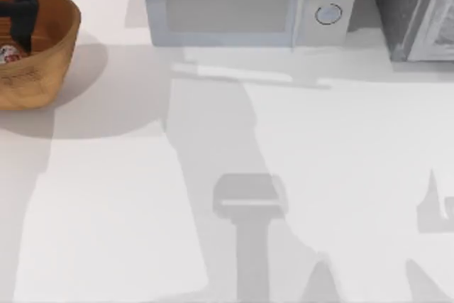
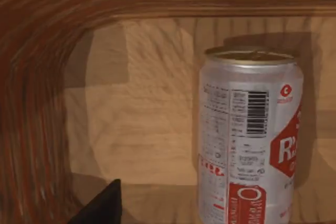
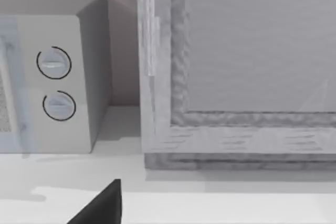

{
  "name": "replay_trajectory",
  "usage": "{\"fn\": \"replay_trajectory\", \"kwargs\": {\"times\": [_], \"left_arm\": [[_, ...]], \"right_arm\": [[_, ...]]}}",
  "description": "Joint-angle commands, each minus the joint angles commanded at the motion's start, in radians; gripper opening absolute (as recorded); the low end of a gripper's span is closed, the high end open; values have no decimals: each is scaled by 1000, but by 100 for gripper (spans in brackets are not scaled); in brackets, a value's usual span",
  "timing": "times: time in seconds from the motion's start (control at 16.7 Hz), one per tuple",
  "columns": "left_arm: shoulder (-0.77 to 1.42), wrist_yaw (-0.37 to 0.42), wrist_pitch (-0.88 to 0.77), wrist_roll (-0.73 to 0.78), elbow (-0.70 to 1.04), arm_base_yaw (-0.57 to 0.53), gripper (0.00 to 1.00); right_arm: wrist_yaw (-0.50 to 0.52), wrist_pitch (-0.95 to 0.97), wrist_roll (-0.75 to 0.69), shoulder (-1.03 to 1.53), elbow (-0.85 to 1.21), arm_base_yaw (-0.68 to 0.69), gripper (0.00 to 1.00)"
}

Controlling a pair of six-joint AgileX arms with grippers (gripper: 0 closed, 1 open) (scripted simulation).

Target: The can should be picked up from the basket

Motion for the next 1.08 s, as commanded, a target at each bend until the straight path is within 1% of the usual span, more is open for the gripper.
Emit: {"fn": "replay_trajectory", "kwargs": {"times": [0.12, 0.48, 0.6, 0.9, 1.08], "left_arm": [[34, 1, -18, 2, 32, 2, 100], [35, 0, -14, 0, 26, -3, 100], [40, 0, 23, -2, -9, -2, 100], [64, 0, 180, -5, -134, -5, 100], [67, 0, 191, -5, -144, -5, 100]], "right_arm": [[0, 0, 0, 0, 0, 0, 100], [0, 0, 0, 0, 0, 0, 100], [0, 0, 0, 0, 0, 0, 100], [0, 0, 0, 0, 0, 0, 100], [0, 0, 0, 0, 0, 0, 100]]}}
